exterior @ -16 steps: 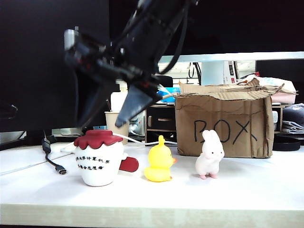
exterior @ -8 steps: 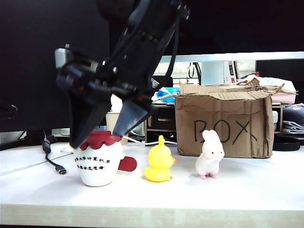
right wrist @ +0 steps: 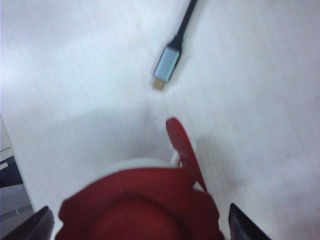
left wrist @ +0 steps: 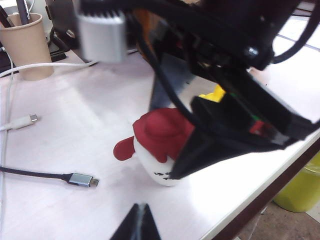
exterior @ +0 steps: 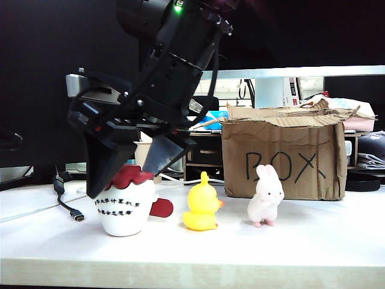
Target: Put the doll that is least similar in size compared to the others into the paper box.
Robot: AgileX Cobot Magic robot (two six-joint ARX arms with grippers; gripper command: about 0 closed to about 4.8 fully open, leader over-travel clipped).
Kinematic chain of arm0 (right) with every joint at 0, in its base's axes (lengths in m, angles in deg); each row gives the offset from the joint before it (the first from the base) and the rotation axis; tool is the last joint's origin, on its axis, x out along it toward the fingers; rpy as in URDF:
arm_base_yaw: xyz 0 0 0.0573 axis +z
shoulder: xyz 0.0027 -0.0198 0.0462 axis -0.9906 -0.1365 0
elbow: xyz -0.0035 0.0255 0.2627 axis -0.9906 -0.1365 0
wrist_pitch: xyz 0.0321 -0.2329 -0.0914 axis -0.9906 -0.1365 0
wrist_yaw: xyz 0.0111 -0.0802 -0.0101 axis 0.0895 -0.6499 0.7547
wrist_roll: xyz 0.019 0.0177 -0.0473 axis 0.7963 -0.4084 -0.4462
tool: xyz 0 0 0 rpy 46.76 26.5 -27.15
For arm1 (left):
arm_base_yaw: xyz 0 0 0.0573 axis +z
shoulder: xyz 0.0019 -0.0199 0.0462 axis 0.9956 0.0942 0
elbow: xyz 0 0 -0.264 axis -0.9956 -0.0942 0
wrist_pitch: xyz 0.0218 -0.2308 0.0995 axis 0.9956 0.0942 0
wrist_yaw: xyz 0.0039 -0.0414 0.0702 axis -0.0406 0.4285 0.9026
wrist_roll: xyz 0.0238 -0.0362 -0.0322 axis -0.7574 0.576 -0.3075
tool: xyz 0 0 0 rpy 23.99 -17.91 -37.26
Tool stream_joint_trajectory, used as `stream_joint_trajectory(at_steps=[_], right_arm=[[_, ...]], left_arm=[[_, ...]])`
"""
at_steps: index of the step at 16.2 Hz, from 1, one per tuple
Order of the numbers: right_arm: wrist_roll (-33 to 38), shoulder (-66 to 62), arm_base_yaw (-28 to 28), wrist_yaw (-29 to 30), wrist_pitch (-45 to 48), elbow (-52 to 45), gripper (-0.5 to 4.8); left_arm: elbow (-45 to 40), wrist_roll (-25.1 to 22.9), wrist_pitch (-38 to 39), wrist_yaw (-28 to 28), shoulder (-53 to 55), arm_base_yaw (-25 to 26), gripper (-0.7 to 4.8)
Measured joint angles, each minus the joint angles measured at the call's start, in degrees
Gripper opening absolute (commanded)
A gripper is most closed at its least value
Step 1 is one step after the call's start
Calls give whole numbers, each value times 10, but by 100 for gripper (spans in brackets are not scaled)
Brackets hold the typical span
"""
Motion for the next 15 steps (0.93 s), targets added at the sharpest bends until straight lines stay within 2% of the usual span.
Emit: stream_joint_trajectory(at_steps=[2, 9, 12, 15], right_arm=[[0, 0, 0, -1, 1, 0, 195], [-1, -1, 0, -2, -3, 4, 169], [-1, -3, 0, -5, -17, 45, 169], [-1, -2, -2, -78, -26, 115, 169]], left_arm=[[0, 0, 0, 0, 0, 0, -5], [0, 0, 0, 0, 0, 0, -5], [0, 0, 0, 0, 0, 0, -5], [0, 0, 0, 0, 0, 0, -5]])
